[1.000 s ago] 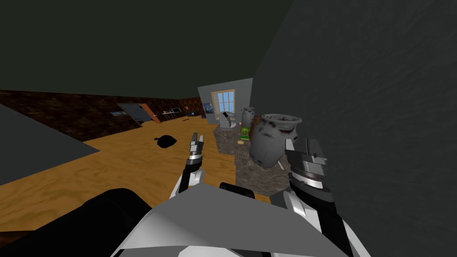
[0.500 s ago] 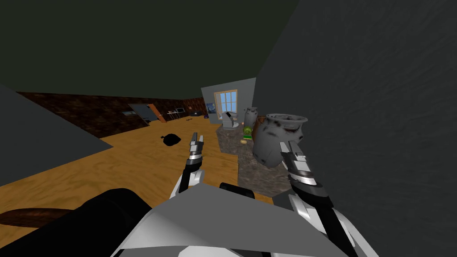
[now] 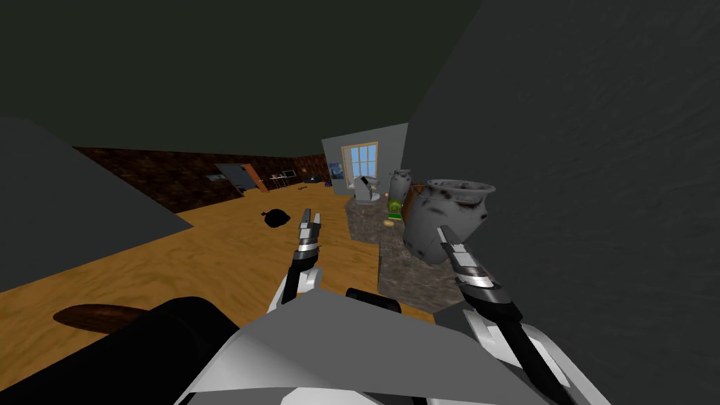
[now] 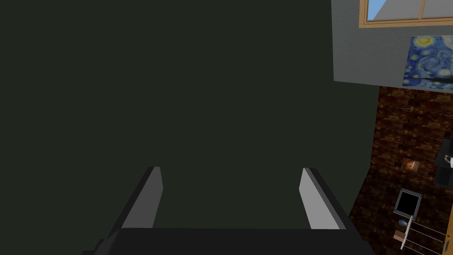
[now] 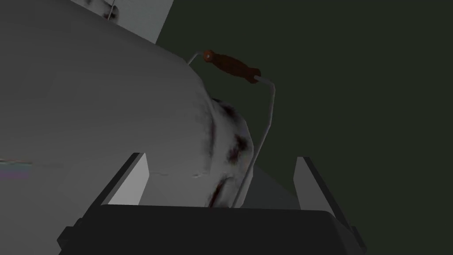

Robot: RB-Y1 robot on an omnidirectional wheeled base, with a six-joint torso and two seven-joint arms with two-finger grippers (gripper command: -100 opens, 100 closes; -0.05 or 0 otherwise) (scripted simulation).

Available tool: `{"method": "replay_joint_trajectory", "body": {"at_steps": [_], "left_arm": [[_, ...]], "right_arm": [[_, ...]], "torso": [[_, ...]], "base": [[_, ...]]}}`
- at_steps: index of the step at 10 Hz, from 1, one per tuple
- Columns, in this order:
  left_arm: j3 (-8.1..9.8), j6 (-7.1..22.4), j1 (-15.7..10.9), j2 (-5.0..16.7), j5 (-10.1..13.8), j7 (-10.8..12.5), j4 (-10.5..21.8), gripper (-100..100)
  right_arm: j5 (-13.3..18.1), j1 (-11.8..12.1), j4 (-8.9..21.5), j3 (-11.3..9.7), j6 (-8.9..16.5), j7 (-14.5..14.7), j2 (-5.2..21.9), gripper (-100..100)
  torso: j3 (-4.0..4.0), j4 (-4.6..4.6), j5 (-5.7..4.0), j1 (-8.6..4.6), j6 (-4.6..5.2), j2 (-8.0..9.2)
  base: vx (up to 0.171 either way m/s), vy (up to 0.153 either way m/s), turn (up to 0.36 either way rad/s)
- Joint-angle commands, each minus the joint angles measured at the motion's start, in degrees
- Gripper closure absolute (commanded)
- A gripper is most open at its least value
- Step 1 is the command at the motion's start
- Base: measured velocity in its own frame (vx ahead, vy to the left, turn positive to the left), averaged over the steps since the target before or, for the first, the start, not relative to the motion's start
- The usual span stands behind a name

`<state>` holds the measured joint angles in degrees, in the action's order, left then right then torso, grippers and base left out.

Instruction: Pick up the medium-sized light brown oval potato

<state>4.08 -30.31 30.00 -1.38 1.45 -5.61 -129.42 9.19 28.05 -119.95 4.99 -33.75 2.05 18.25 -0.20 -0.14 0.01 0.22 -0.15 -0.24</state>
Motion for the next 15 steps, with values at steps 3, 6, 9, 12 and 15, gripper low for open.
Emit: {"method": "replay_joint_trajectory", "body": {"at_steps": [3, 6, 9, 12, 15], "left_arm": [[0.00, 0.0, 0.0, 0.0, 0.0, 0.0, 0.0, 0], [0.00, 0.0, 0.0, 0.0, 0.0, 0.0, 0.0, 0], [0.00, 0.0, 0.0, 0.0, 0.0, 0.0, 0.0, 0], [0.00, 0.0, 0.0, 0.0, 0.0, 0.0, 0.0, 0], [0.00, 0.0, 0.0, 0.0, 0.0, 0.0, 0.0, 0]], "right_arm": [[3.0, -1.3, 5.0, 0.7, 1.8, 2.8, 5.8, -100], [5.6, -2.1, 9.5, 1.1, 3.1, 5.0, 10.3, -100], [8.5, -3.1, 13.2, 1.5, 4.6, 7.2, 14.7, -100], [10.0, -3.6, 17.0, 1.6, 5.5, 8.2, 18.1, -100], [13.3, -4.6, 22.0, 1.7, 7.2, 10.2, 22.8, -100]], "torso": [[0.00, 0.00, 0.03, 0.15, -0.01, 0.00], [0.00, 0.00, 0.02, 0.04, 0.02, -0.02], [-0.01, 0.00, 0.02, 0.05, 0.00, -0.01], [-0.02, -0.01, 0.03, 0.10, 0.00, -0.05], [-0.03, -0.01, 0.02, 0.06, 0.03, -0.06]], "base": [[-0.040, 0.082, 0.115], [-0.029, 0.068, 0.089], [-0.032, 0.076, 0.113], [-0.019, 0.074, 0.087], [-0.014, 0.079, 0.124]]}}
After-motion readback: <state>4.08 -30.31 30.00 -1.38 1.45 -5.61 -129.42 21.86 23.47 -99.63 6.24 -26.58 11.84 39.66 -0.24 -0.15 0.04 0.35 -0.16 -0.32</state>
